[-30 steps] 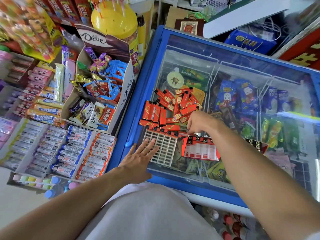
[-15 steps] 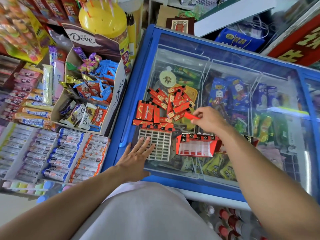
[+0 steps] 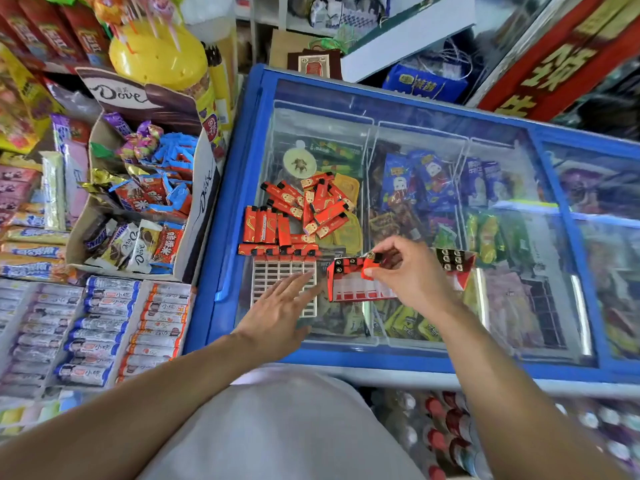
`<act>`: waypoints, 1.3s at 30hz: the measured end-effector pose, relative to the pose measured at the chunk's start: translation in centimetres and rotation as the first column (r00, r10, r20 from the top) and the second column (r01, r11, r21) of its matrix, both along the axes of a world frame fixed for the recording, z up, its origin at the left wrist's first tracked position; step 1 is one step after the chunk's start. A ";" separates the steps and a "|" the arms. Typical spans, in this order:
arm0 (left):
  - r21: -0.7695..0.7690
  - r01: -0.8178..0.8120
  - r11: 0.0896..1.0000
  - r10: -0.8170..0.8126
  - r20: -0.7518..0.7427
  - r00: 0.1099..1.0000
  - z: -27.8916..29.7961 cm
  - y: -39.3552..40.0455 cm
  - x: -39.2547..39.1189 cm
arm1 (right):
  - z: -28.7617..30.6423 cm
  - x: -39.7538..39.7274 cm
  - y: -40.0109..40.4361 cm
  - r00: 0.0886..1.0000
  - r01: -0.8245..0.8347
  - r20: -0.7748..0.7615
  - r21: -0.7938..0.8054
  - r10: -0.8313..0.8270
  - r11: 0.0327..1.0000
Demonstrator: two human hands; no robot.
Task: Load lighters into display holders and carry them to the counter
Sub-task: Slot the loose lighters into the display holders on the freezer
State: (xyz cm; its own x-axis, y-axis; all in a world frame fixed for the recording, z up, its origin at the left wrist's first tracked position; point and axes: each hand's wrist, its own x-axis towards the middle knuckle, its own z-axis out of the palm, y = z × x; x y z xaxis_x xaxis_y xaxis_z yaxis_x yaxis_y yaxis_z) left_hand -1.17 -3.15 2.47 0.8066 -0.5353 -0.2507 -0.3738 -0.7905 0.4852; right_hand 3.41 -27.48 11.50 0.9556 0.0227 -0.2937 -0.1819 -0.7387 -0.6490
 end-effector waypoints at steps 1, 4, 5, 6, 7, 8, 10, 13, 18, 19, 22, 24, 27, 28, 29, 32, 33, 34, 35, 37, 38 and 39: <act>-0.004 0.020 1.000 -0.020 0.020 1.000 0.4 -0.5 0.3 | -0.1 -0.3 0.0 1.000 0.002 0.003 -0.009 -0.002 1.000; 0.037 0.066 0.997 -0.067 0.043 0.997 1.0 -1.8 1.1 | -0.4 -1.1 -0.1 1.000 0.012 0.014 0.014 -0.013 1.000; 0.069 0.077 0.995 -0.080 0.035 0.996 1.1 -2.2 1.4 | -0.4 -1.2 -0.1 1.000 0.011 0.019 0.014 -0.011 1.000; 0.117 0.095 0.989 -0.098 0.027 0.995 1.1 -2.5 1.5 | -0.6 -1.4 -0.2 1.000 0.003 0.028 -0.003 -0.003 1.000; 0.176 0.116 0.978 -0.121 0.023 0.992 1.1 -2.8 1.6 | -0.8 -1.5 -0.4 0.999 -0.005 0.034 -0.028 0.006 1.000; 0.227 0.133 0.965 -0.142 0.021 0.990 1.0 -3.1 1.7 | -1.1 -1.6 -0.6 0.999 -0.010 0.036 -0.054 0.011 0.998; 0.270 0.136 0.953 -0.147 0.019 0.989 0.8 -3.4 1.6 | -1.9 -1.9 -1.5 0.999 -0.008 0.035 -0.121 0.012 0.993; 0.252 0.110 0.962 -0.119 0.023 0.993 0.6 -3.4 1.5 | -3.0 -2.6 -3.6 0.998 0.049 0.046 -0.202 -0.040 0.978; 0.210 0.093 0.973 -0.104 0.043 0.994 0.9 -3.5 2.3 | -2.8 -3.2 -8.8 0.981 0.184 0.116 -0.338 -0.153 0.923; 0.192 0.090 0.977 -0.103 0.057 0.993 0.9 -3.6 2.3 | -2.8 -3.2 -9.7 0.978 0.203 0.133 -0.375 -0.164 0.905; 0.142 0.090 0.986 -0.102 0.081 0.991 0.7 -4.0 2.2 | -3.6 -3.1 -11.6 0.976 0.214 0.133 -0.433 -0.173 0.876; 0.138 0.090 0.986 -0.102 0.080 0.992 0.4 -4.3 2.0 | -4.4 -3.0 -11.8 0.984 0.180 0.095 -0.418 -0.154 0.890; 0.117 0.086 0.989 -0.093 0.060 0.994 0.2 -4.3 2.0 | -5.5 -2.8 -11.1 0.985 0.167 0.103 -0.376 -0.138 0.912; 0.108 0.084 0.991 -0.091 0.057 0.994 0.2 -4.2 2.1 | -5.7 -2.7 -10.8 0.983 0.170 0.122 -0.374 -0.133 0.912; 0.103 0.084 0.991 -0.090 0.052 0.995 0.3 -4.2 2.2 | -5.9 -2.5 -10.6 0.983 0.170 0.135 -0.376 -0.128 0.911; 0.101 0.079 0.992 -0.083 0.036 0.996 0.4 -4.1 2.4 | -6.3 -2.1 -10.3 0.984 0.144 0.157 -0.409 -0.086 0.901; 0.106 0.076 0.992 -0.079 0.032 0.996 0.3 -4.1 2.5 | -6.5 -2.0 -10.3 0.985 0.135 0.159 -0.428 -0.072 0.894; 0.109 0.071 0.992 -0.074 0.026 0.997 0.3 -4.1 2.5 | -6.6 -1.9 -10.4 0.986 0.126 0.157 -0.445 -0.061 0.887; 0.111 0.066 0.992 -0.069 0.023 0.997 0.3 -4.2 2.5 | -6.6 -1.9 -10.4 0.987 0.118 0.151 -0.458 -0.054 0.881; 0.113 0.060 0.992 -0.062 0.019 0.998 0.3 -4.2 2.4 | -6.7 -1.9 -10.4 0.986 0.119 0.158 -0.464 -0.050 0.878; 0.116 0.058 0.992 -0.060 0.014 0.998 0.3 -4.3 2.4 | -6.8 -1.9 -10.4 0.983 0.130 0.172 -0.452 -0.056 0.882; 0.118 0.058 0.991 -0.060 0.010 0.998 0.2 -4.3 2.3 | -6.8 -2.0 -10.4 0.980 0.148 0.188 -0.436 -0.071 0.888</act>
State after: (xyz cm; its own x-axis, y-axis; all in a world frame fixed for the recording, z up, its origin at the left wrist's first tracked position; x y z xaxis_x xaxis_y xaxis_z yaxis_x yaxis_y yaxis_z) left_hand 1.15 -7.40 2.71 0.7783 -0.5493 -0.3042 -0.4271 -0.8183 0.3847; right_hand 1.38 -37.87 4.75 0.9795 -0.1809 -0.0888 -0.1990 -0.9381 -0.2836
